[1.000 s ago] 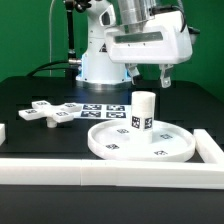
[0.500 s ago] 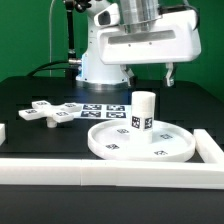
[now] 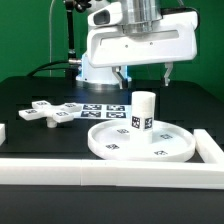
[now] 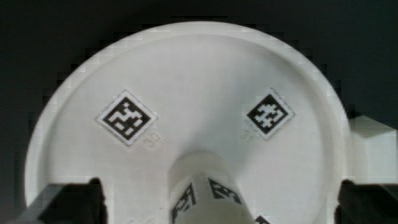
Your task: Assemble round table
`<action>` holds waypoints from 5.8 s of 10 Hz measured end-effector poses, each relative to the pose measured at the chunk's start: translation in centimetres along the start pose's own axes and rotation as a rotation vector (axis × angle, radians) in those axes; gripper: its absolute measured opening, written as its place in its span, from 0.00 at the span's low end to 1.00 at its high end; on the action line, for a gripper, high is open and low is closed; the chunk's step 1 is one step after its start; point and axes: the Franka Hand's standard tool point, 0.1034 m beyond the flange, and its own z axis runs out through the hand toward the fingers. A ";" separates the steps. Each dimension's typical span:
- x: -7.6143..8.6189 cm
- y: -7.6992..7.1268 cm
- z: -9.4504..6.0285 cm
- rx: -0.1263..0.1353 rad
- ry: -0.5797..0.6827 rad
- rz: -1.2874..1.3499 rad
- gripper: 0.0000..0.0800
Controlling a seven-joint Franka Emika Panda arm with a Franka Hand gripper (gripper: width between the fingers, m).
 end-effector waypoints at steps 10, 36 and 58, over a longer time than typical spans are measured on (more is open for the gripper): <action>1.9 11.0 -1.1 -0.030 0.012 -0.048 0.81; -0.3 19.4 3.3 -0.116 -0.013 -0.107 0.81; -3.1 7.6 -1.5 -0.027 -0.024 0.049 0.56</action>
Offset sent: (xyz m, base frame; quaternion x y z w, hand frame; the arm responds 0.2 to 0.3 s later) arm -0.0188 -0.0869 -0.0074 -0.0308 0.0323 -0.0258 0.9987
